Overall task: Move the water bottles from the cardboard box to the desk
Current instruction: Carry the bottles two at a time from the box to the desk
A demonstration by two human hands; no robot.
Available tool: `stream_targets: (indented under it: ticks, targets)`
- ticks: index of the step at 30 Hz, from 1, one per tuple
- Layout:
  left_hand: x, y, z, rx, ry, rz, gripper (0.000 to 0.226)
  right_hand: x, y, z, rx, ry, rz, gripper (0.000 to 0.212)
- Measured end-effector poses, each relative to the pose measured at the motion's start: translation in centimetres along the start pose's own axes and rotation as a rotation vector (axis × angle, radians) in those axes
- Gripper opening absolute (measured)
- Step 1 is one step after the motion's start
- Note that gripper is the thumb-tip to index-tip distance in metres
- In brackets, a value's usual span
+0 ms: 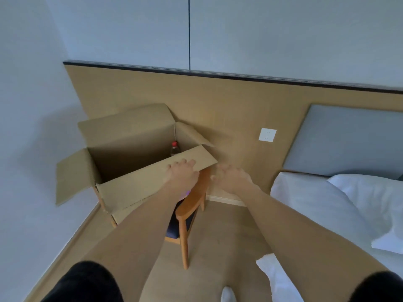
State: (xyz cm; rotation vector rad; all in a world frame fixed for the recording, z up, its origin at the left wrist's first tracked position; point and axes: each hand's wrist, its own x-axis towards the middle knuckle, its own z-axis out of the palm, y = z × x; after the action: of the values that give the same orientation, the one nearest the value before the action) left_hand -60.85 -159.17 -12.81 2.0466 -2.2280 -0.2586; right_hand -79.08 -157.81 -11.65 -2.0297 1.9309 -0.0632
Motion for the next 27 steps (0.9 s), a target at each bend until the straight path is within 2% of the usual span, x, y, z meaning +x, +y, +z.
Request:
stream_targets:
  ticks: [11, 19, 27]
  targets:
    - [11.9, -2.1, -2.6, -0.058, 0.062, -0.362, 0.047, 18.2, -0.6, -4.6, -0.036, -0.073, -0.29, 0.058]
    - [15.8, -5.7, -2.2, -0.091, 0.054, -0.511, 0.05, 26.1, -2.6, -3.6, 0.003, -0.092, -0.427, 0.059]
    - [21.8, -11.3, 0.6, -0.176, 0.056, -0.633, 0.049, 34.5, -6.1, -2.8, -0.047, -0.107, -0.562, 0.05]
